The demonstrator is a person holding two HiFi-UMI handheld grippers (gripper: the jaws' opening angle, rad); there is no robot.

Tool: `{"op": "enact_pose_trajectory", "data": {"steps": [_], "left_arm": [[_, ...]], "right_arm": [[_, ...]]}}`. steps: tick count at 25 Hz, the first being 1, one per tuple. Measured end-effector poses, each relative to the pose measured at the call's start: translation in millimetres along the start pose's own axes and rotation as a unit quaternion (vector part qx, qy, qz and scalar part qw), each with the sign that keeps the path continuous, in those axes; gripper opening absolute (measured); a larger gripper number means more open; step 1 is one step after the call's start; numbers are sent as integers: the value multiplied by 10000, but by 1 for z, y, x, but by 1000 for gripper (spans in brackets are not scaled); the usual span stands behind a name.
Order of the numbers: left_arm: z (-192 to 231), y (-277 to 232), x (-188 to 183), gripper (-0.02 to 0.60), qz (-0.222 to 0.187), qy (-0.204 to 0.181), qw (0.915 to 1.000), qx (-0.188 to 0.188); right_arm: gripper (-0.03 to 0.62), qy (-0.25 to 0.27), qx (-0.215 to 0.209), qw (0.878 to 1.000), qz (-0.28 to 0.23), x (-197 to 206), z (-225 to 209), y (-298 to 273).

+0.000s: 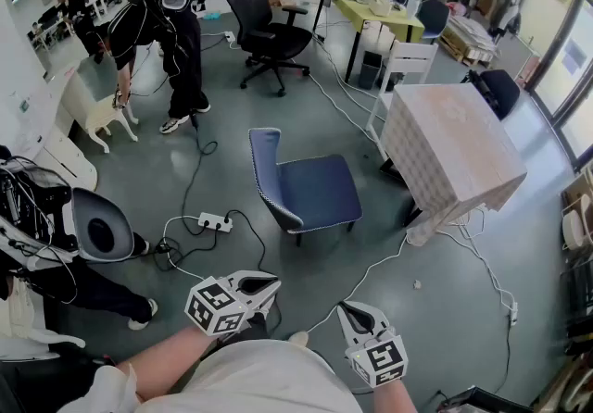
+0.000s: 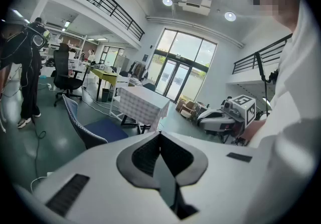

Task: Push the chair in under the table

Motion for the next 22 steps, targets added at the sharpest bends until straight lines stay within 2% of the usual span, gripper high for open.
{"op": "enact_pose_trajectory", "data": {"steps": [8, 13, 15, 18, 22], "left_arm": [[1, -8, 4, 9, -27, 122, 9999, -85], [19, -9, 3, 9, -129, 336, 9980, -527], [34, -8, 1, 21, -167, 492, 9961, -707], [67, -11, -5, 81, -199, 760, 9921, -978], [140, -29, -23, 152, -194, 1114, 9840, -1374]], "right_arm": [[14, -145, 52, 9999, -49, 7, -3, 11], [17, -151, -59, 9999, 26, 14, -11, 10], [34, -155, -79, 9998, 103, 15, -13, 4], [101, -220, 4, 9997, 116, 13, -24, -7], [120, -328, 306, 9989, 144, 3, -60, -28]]}}
Point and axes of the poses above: the fingertips, and each gripper's own axes: y backward along the fingers, z to its left, x out of its underside, the point moved 5 cm from there along y, backward along the fingers, and after that the axes turned 3 degrees about z, right-handed, at the moved point
